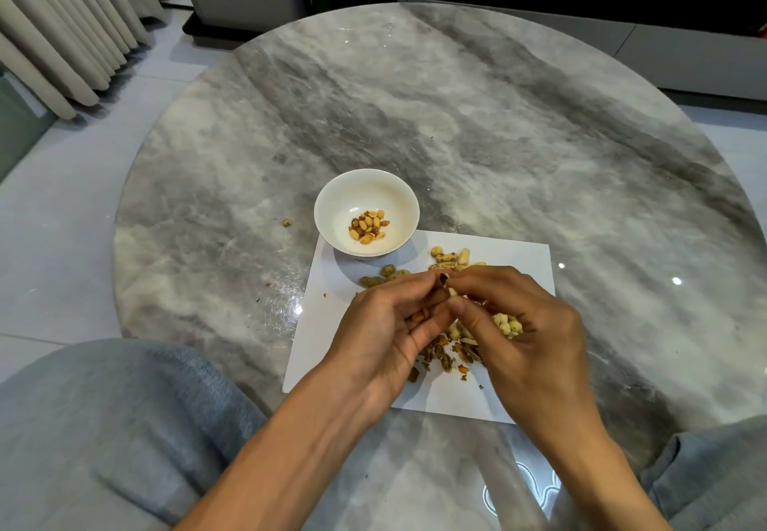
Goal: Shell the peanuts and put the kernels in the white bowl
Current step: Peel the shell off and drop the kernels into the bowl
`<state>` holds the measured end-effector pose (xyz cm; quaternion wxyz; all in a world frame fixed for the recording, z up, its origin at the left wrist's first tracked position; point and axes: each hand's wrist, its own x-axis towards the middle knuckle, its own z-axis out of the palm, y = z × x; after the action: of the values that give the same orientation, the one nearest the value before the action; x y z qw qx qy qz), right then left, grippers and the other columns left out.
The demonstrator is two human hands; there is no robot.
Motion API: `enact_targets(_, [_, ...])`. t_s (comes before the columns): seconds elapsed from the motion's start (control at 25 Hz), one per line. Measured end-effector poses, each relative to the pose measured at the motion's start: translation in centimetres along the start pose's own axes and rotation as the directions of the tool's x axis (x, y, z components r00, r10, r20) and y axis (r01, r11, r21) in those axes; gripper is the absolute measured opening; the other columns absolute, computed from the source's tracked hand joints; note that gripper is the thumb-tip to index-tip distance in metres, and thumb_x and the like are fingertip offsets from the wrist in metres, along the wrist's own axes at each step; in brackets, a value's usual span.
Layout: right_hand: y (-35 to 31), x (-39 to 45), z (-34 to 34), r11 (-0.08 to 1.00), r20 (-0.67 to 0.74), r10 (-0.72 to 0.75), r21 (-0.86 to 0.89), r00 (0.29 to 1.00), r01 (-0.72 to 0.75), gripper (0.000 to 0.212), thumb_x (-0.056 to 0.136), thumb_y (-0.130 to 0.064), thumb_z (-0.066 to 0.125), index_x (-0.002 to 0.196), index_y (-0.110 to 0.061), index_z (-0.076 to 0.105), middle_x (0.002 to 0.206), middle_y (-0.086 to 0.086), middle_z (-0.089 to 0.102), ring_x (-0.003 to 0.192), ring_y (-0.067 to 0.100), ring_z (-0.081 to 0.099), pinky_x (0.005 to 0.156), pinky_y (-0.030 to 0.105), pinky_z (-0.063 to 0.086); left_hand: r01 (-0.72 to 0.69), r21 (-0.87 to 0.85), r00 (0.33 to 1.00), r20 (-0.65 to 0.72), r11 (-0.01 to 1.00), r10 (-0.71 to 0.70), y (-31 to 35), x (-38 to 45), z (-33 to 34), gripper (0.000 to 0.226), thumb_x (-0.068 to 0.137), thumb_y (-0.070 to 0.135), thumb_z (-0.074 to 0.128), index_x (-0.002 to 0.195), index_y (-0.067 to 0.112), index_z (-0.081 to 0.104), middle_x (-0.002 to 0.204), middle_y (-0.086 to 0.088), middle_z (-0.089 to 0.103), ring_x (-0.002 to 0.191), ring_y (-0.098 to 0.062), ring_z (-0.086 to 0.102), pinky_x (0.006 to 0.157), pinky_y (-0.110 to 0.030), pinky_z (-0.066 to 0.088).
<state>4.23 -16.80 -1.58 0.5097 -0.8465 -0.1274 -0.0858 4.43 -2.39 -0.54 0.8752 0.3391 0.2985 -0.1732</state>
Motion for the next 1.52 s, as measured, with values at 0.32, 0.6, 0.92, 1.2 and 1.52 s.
enact_targets(0.32, [-1.0,0.7,-0.8,0.827,0.094,0.424,0.366,0.901,-0.428,0.016,0.088,-0.008,0.070,0.091,-0.021,0.078,0.090,-0.003,0.078,0.086,0.016,0.072,0.080,0.038,0.058,0.019,0.058,1.000,0.000,0.998,-0.019,0.1,-0.2,0.2,0.016,0.094,0.003,0.057,0.095,0.000,0.073,0.098,-0.017,0.075,0.087,-0.020,0.074,0.074,-0.027,0.061])
enact_targets(0.6, [-1.2,0.7,-0.9,0.805,0.110,0.445,0.385,0.889,-0.451,0.015,0.087,-0.009,0.070,0.090,-0.021,0.078,0.091,-0.001,0.078,0.087,0.019,0.073,0.077,0.035,0.058,-0.011,0.117,1.000,-0.004,0.993,0.011,0.0,-0.1,0.1,0.019,0.086,0.004,0.069,0.103,-0.002,0.074,0.098,-0.016,0.075,0.085,-0.020,0.073,0.078,-0.025,0.061])
enact_targets(0.92, [-0.2,0.6,-0.4,0.397,0.247,0.758,0.560,0.604,-0.727,0.017,0.093,-0.016,0.064,0.097,-0.004,0.076,0.087,0.013,0.075,0.078,0.025,0.066,0.065,0.028,0.060,-0.053,0.161,0.998,-0.019,0.986,0.056,-0.3,0.0,0.1,0.018,0.083,0.004,0.071,0.101,-0.001,0.074,0.091,-0.014,0.076,0.076,-0.015,0.071,0.071,-0.020,0.059])
enact_targets(1.2, [-0.9,0.5,-0.1,-0.051,0.527,0.755,0.641,0.391,-0.766,0.030,0.100,-0.022,0.052,0.106,0.001,0.070,0.094,0.024,0.074,0.078,0.030,0.076,0.065,0.033,0.063,-0.166,0.524,0.978,-0.021,0.835,0.208,-0.9,-0.2,0.1,0.014,0.080,0.006,0.078,0.090,0.016,0.077,0.085,0.004,0.078,0.080,-0.005,0.073,0.066,-0.014,0.054])
enact_targets(1.52, [-0.5,0.3,0.1,-0.082,0.536,0.757,0.647,0.375,-0.758,0.019,0.095,-0.011,0.057,0.101,-0.002,0.072,0.100,0.023,0.073,0.078,0.025,0.075,0.062,0.031,0.062,-0.269,0.730,0.949,0.090,0.628,0.302,-1.2,-0.1,-0.1,0.017,0.081,0.008,0.079,0.091,0.022,0.080,0.088,0.013,0.077,0.087,0.003,0.070,0.077,-0.012,0.055])
